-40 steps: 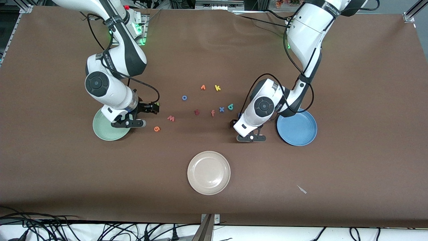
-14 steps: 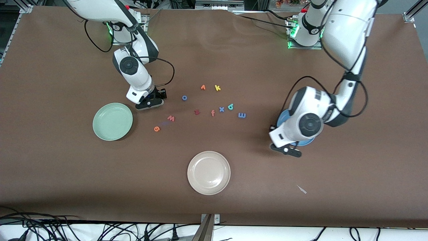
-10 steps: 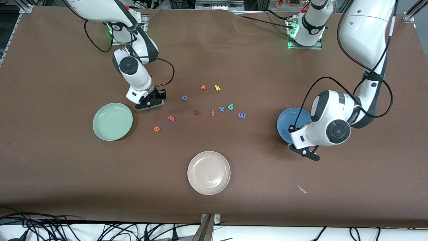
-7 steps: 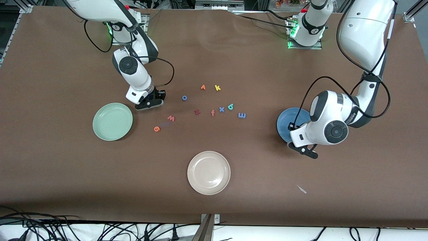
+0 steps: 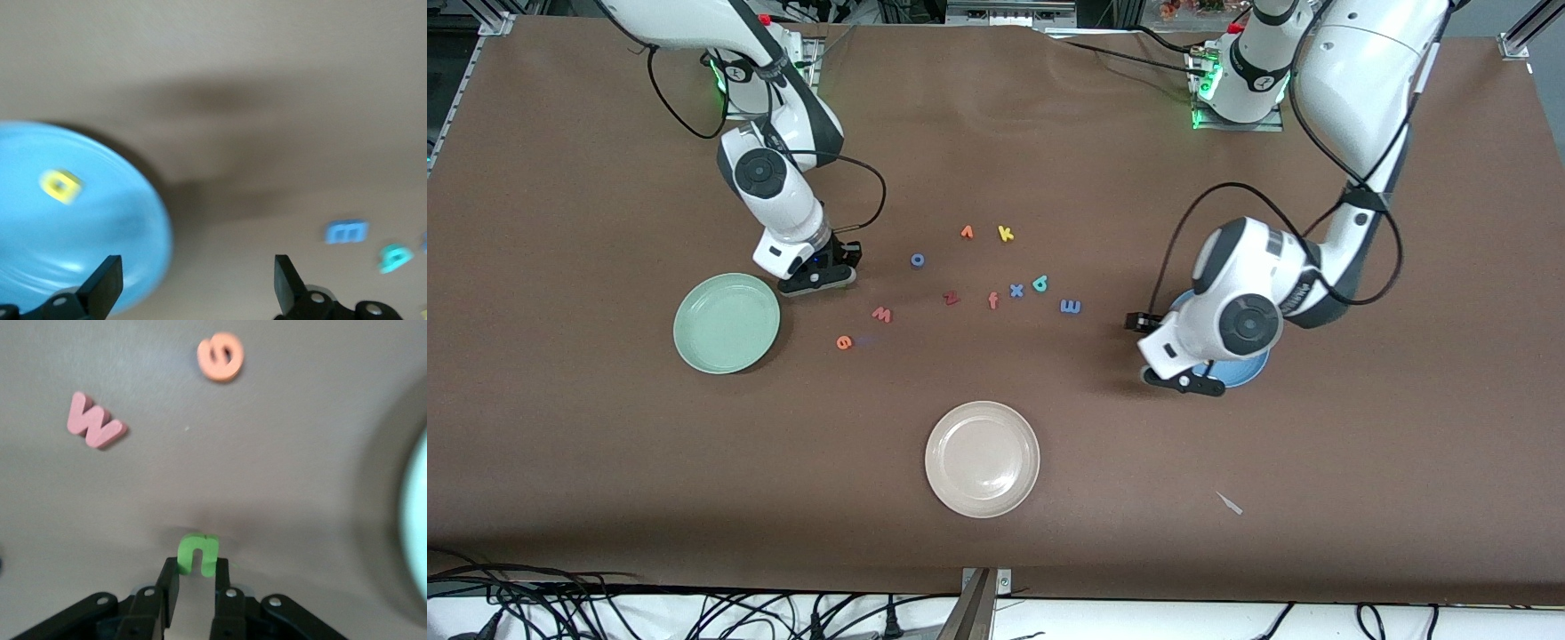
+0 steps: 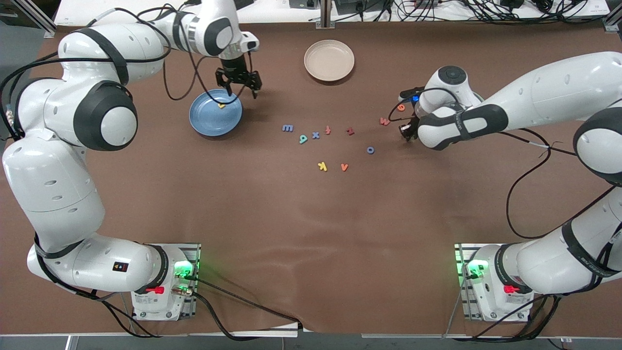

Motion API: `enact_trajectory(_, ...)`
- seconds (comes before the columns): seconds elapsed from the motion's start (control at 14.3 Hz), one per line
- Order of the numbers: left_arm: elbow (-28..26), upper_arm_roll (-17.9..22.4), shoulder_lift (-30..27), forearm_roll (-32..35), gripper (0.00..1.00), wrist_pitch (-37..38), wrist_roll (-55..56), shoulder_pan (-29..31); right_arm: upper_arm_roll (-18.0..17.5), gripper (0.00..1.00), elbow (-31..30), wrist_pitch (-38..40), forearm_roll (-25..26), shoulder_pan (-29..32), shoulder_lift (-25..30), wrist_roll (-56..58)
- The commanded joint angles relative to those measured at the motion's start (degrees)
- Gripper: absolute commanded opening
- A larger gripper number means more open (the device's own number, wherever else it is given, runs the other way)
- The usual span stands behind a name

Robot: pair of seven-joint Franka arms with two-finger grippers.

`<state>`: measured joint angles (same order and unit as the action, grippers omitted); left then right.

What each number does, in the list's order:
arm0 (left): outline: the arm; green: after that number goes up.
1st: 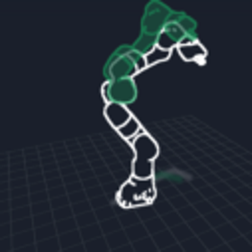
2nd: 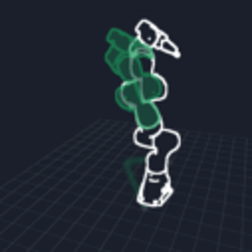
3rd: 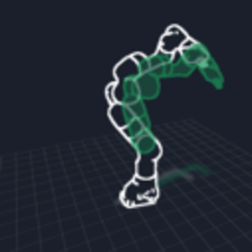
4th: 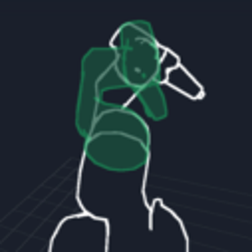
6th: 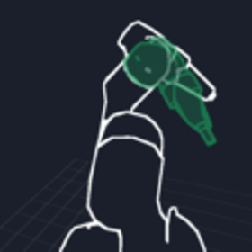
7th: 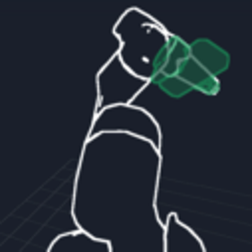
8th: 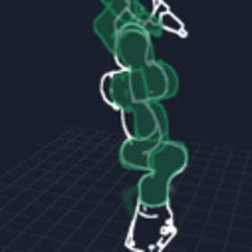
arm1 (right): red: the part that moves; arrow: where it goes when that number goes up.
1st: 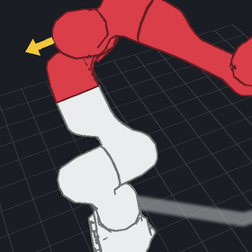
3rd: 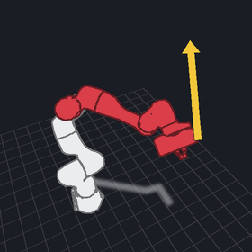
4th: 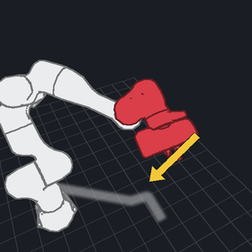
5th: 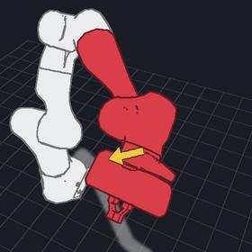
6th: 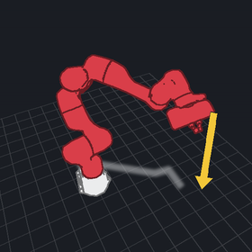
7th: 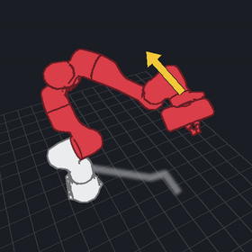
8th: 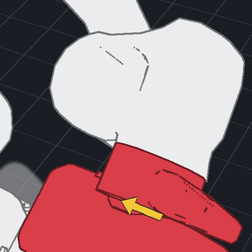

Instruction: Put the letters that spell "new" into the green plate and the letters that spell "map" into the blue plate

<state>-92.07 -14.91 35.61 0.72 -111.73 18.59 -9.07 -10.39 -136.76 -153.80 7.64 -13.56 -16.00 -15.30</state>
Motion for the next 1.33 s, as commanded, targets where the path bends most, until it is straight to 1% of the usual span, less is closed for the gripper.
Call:
enact_trajectory(0.0, -1.5, -0.6, -0.5, 0.8, 1.00, -0.3, 14.4, -3.4, -0.3, 0.20, -0.7, 4.6, 0.3, 2.7, 6.0, 3.7)
enact_trajectory(0.07, -1.5, -0.6, 0.0, 0.8, 1.00, -1.1, 19.9, -4.9, -0.3, 0.20, -0.7, 5.4, 0.4, 4.5, 6.9, 5.1)
enact_trajectory(0.14, -1.5, -0.6, 1.1, 0.8, 1.00, -2.3, 27.0, -6.5, -0.4, 0.20, -0.7, 5.7, 0.7, 7.6, 7.4, 8.4)
enact_trajectory(0.28, -1.6, -0.6, 3.0, 0.8, 1.00, -6.5, 38.7, -9.0, -0.3, 0.21, -0.7, 5.7, 0.3, 12.6, 7.3, 18.2)
enact_trajectory(0.42, -1.7, -0.6, 3.8, 0.7, 1.00, -10.1, 51.1, -10.8, 1.0, 0.23, -0.6, 5.4, 0.4, 15.1, 6.9, 23.3)
enact_trajectory(0.49, -2.2, -0.6, 4.0, 0.7, 1.00, -12.0, 56.2, -11.1, 1.7, 0.30, -0.5, 5.2, 0.3, 15.2, 6.6, 24.1)
enact_trajectory(0.56, -3.5, -0.6, 4.0, 0.7, 1.00, -14.5, 60.2, -11.0, 2.0, 0.41, -0.4, 5.1, 0.3, 15.2, 6.5, 24.2)
enact_trajectory(0.63, -5.4, -0.6, 3.9, 0.6, 1.00, -17.3, 63.6, -11.0, 2.0, 0.58, 0.0, 5.2, 0.2, 15.2, 6.2, 23.7)
enact_trajectory(0.77, -10.6, -0.6, 3.4, 0.7, 1.00, -25.4, 71.0, -11.5, 2.0, 0.72, 1.3, 5.2, -0.3, 15.1, 5.2, 23.1)
enact_trajectory(0.84, -12.6, -0.6, 2.6, 0.7, 1.00, -27.5, 73.8, -11.5, 2.0, 0.77, 2.4, 5.3, -1.3, 15.1, 4.6, 23.0)
enact_trajectory(0.91, -13.8, -0.7, 1.8, 0.7, 1.00, -27.5, 75.9, -11.4, 1.7, 0.79, 4.3, 5.5, -2.6, 14.9, 3.4, 22.1)
enact_trajectory(0.98, -15.0, -0.8, 0.7, 0.7, 1.00, -27.5, 78.1, -11.3, 1.6, 0.80, 7.2, 5.8, -3.1, 13.7, 1.9, 21.0)
enact_trajectory(1.05, -15.8, -1.2, -0.4, 0.7, 1.00, -27.5, 79.7, -11.5, 1.7, 0.80, 10.8, 6.4, -3.6, 10.4, -0.2, 19.6)
enact_trajectory(1.12, -16.3, -2.0, -0.8, 0.7, 0.94, -27.5, 80.4, -11.3, 1.7, 0.81, 14.6, 7.7, -4.3, 8.7, -2.7, 17.9)
enact_trajectory(1.19, -16.3, -2.0, -0.8, 0.7, 0.72, -27.5, 80.4, -11.2, 1.8, 0.81, 18.3, 8.8, -4.5, 7.1, -4.9, 16.2)
enact_trajectory(1.26, -16.3, -2.0, -0.5, 0.7, 0.44, -27.9, 80.4, -11.0, 1.9, 0.82, 21.5, 9.0, -4.5, 4.9, -7.8, 14.2)
